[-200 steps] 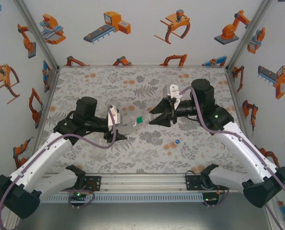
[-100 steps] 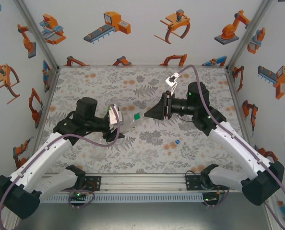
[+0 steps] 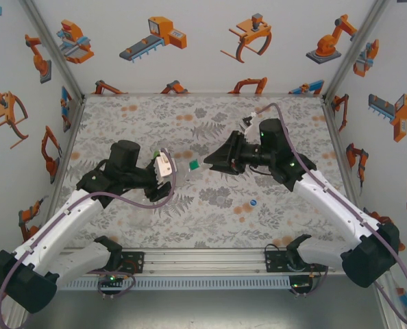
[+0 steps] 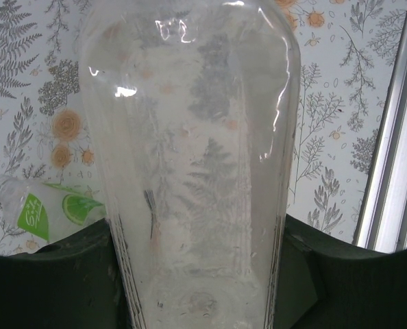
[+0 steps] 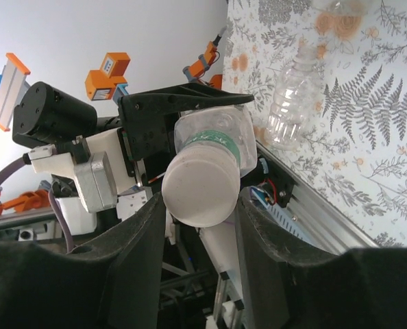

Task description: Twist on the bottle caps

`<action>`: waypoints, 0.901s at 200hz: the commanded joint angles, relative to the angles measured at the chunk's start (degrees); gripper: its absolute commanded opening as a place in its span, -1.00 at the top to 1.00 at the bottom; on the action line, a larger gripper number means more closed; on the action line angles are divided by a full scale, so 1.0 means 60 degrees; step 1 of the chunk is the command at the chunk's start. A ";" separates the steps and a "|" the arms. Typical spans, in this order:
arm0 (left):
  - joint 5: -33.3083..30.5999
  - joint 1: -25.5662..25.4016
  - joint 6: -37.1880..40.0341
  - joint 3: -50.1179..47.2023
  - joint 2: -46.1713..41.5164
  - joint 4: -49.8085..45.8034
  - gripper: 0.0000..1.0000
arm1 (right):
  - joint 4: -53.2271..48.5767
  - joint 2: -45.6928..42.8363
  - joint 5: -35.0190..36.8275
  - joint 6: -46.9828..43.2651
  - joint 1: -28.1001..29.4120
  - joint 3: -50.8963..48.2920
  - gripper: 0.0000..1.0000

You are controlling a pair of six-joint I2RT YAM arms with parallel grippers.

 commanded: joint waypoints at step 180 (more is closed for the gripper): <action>0.2787 -0.0035 0.0602 0.0270 -0.0154 0.0584 1.00 | 0.0037 -0.2090 -0.3176 -1.2383 -0.0291 0.0900 -0.32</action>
